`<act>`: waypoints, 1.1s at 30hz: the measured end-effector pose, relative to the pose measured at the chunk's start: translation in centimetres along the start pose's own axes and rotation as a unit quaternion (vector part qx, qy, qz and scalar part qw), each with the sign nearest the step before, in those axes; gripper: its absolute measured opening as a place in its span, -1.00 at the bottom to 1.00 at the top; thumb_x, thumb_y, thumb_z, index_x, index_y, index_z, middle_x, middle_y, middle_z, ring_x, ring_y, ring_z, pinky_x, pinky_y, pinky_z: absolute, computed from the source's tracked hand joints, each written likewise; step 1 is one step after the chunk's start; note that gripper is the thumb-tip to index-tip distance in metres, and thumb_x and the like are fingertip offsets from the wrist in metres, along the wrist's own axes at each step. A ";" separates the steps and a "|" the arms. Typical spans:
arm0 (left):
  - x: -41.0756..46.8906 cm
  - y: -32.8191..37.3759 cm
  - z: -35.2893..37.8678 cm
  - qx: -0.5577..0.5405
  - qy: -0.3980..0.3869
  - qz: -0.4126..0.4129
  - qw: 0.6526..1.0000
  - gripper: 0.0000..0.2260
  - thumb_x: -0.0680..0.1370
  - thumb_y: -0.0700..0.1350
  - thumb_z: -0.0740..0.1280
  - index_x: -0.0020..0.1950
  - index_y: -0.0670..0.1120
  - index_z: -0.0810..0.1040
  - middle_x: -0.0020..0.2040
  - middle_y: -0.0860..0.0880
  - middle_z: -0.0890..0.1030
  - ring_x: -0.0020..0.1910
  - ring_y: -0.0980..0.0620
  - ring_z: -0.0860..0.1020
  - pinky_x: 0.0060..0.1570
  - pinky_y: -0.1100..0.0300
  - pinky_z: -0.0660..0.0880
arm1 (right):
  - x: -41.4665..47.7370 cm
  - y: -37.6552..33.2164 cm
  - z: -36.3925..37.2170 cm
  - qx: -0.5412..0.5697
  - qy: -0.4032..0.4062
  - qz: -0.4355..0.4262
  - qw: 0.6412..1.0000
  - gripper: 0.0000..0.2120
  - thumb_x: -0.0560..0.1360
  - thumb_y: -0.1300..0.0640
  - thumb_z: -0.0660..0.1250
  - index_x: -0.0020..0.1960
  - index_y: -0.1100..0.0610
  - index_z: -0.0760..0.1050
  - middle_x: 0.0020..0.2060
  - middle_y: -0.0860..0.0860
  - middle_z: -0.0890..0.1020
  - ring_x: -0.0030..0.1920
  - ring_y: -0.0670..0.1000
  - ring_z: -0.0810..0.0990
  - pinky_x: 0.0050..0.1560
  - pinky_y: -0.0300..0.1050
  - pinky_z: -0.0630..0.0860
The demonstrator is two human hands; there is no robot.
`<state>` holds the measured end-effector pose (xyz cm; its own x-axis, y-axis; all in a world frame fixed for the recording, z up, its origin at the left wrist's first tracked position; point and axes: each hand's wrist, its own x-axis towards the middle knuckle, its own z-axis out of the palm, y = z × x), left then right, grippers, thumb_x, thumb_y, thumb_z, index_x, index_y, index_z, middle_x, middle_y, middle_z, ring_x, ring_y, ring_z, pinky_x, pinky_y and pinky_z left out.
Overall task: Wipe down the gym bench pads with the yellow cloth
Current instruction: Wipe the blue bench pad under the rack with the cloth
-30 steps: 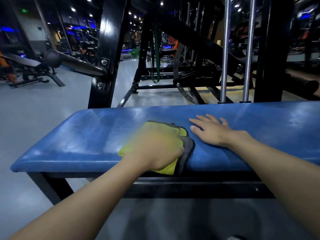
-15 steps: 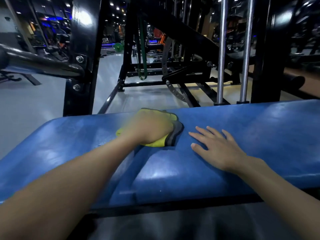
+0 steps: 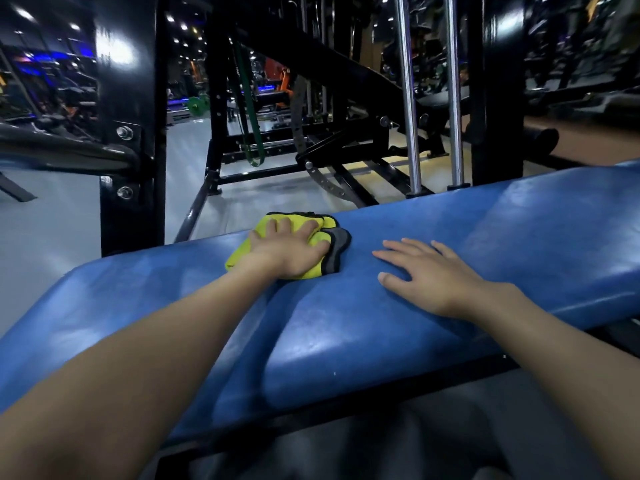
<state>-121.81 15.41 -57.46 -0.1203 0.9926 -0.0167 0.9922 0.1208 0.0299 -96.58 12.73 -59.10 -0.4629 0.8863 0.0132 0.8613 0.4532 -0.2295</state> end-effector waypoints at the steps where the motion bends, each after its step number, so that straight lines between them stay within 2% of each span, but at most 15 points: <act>1: -0.9 0.0 0.1 0.002 0.004 0.008 1.000 -0.45 0.58 0.36 -0.05 0.56 0.29 0.08 0.58 -0.13 0.16 0.57 -0.21 0.04 0.45 -0.35 0.01 | 0.1 -0.1 -0.1 0.000 -0.004 0.001 1.000 -0.47 0.61 -0.27 0.00 0.57 -0.24 0.10 0.59 -0.21 0.05 0.58 -0.13 -0.07 0.56 0.08 -0.19; 3: -3.0 -0.1 0.5 0.003 0.023 0.021 1.000 -0.48 0.58 0.35 -0.03 0.53 0.30 0.12 0.55 -0.13 0.21 0.55 -0.19 0.08 0.44 -0.33 0.05 | 0.4 -0.3 -0.5 0.003 -0.011 0.010 1.000 -0.47 0.61 -0.26 0.07 0.55 -0.21 0.16 0.58 -0.18 0.11 0.58 -0.10 0.00 0.55 0.13 -0.12; 6: -6.5 -0.3 0.9 0.011 0.044 0.037 0.998 -0.50 0.57 0.36 -0.03 0.51 0.31 0.12 0.53 -0.10 0.23 0.54 -0.15 0.11 0.42 -0.30 0.09 | 1.2 -1.3 -1.2 0.032 0.036 0.016 0.999 -0.55 0.60 -0.19 0.18 0.46 -0.11 0.38 0.49 -0.12 0.36 0.50 -0.04 0.27 0.50 0.14 0.13; 9: -10.2 -0.4 1.1 0.028 0.053 0.045 0.997 -0.49 0.57 0.37 -0.06 0.52 0.32 0.09 0.55 -0.07 0.21 0.55 -0.12 0.08 0.42 -0.27 0.09 | 1.6 -3.2 -1.1 0.070 0.065 -0.018 0.995 -0.57 0.63 -0.13 0.17 0.46 -0.03 0.40 0.43 -0.08 0.45 0.45 0.00 0.36 0.45 0.08 0.24; 14: -15.1 -0.5 1.3 0.035 0.065 0.039 0.997 -0.49 0.58 0.36 -0.10 0.53 0.31 0.05 0.56 -0.08 0.20 0.56 -0.11 0.05 0.45 -0.25 0.06 | 1.4 -4.7 -0.2 0.026 0.000 -0.029 0.999 -0.58 0.65 -0.06 0.15 0.49 -0.04 0.35 0.50 -0.04 0.33 0.50 0.02 0.25 0.49 0.07 0.16; 17: -16.8 -0.6 1.2 0.032 0.046 0.032 0.998 -0.48 0.58 0.36 -0.10 0.53 0.32 0.01 0.59 -0.08 0.14 0.59 -0.10 -0.01 0.47 -0.25 0.01 | 0.9 -4.8 0.4 0.017 0.000 -0.027 0.999 -0.54 0.65 -0.17 0.06 0.52 -0.10 0.28 0.56 -0.06 0.22 0.56 0.00 0.12 0.53 0.15 0.00; 21: -17.3 -1.0 0.9 0.007 0.044 0.019 0.999 -0.42 0.54 0.41 -0.10 0.55 0.33 -0.03 0.59 -0.06 0.14 0.59 -0.06 -0.02 0.47 -0.27 0.02 | 0.3 -4.6 1.1 -0.009 -0.026 -0.033 0.999 -0.47 0.64 -0.27 -0.10 0.58 -0.20 0.06 0.61 -0.12 0.01 0.59 -0.05 -0.11 0.55 0.14 -0.19; 25: -14.9 -1.3 0.8 0.013 0.024 0.017 0.999 -0.39 0.52 0.45 -0.07 0.55 0.33 -0.01 0.62 -0.06 0.08 0.60 -0.08 -0.03 0.46 -0.29 0.02 | 0.6 -4.7 1.3 -0.006 -0.026 -0.031 0.999 -0.50 0.66 -0.21 -0.11 0.59 -0.21 0.05 0.61 -0.14 0.00 0.59 -0.07 -0.11 0.56 0.11 -0.19; 33: -5.9 -2.6 0.5 -0.005 0.024 0.015 1.000 -0.43 0.52 0.44 0.00 0.51 0.35 0.09 0.57 -0.04 0.19 0.57 -0.10 0.09 0.44 -0.30 0.09 | 0.7 -4.8 1.4 -0.002 -0.009 -0.022 1.000 -0.51 0.66 -0.18 -0.06 0.58 -0.21 0.07 0.60 -0.16 0.02 0.59 -0.10 -0.09 0.55 0.08 -0.17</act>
<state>-123.70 9.22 -57.93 -0.0922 0.9952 0.0320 0.9950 0.0909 0.0404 -101.33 11.02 -59.31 -0.5047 0.8633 0.0054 0.8407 0.4929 -0.2244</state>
